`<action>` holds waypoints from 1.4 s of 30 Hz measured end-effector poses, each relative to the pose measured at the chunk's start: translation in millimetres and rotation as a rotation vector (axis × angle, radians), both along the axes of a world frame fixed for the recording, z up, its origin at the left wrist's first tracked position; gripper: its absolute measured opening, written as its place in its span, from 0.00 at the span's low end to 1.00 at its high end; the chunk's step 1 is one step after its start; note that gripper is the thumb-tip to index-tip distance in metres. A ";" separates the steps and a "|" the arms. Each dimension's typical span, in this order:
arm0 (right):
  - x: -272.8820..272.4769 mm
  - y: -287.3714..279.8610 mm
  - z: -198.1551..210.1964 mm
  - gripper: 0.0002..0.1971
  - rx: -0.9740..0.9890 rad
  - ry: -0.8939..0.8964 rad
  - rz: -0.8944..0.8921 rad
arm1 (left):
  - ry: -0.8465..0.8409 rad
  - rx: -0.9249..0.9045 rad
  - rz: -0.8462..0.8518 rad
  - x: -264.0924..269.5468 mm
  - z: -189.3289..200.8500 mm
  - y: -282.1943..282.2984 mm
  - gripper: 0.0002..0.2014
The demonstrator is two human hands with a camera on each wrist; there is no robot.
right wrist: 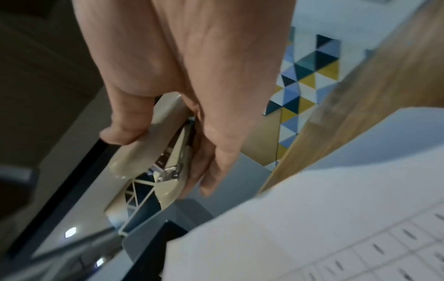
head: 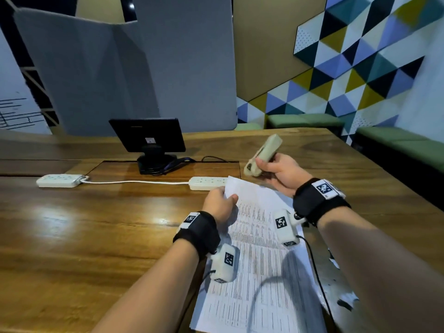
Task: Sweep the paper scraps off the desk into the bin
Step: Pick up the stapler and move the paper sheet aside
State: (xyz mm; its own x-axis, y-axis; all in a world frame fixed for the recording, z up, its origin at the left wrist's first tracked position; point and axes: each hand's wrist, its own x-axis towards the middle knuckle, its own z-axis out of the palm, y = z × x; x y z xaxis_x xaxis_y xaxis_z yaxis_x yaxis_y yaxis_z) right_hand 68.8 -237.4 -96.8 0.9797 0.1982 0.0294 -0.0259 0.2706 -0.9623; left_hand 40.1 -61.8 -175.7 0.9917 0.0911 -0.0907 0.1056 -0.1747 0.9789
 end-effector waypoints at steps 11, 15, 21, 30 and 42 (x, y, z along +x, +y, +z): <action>19.3 13.4 -8.8 0.56 -0.163 -0.202 0.055 | -0.179 0.094 0.021 -14.2 10.5 -7.9 0.05; 18.8 8.1 -8.5 0.58 -0.204 -0.201 0.188 | -0.180 0.121 0.032 -14.6 9.2 -5.0 0.06; 14.3 11.2 -9.8 0.31 -0.301 -0.235 0.238 | -0.225 0.171 0.042 -12.6 6.9 -4.4 0.09; 7.6 19.0 -9.2 0.44 -0.282 -0.216 0.150 | -0.269 0.210 0.057 -5.3 0.5 -4.7 0.10; 2.4 29.5 -9.8 0.21 -0.355 -0.156 0.030 | -0.282 0.290 0.035 -2.4 -0.7 -6.0 0.06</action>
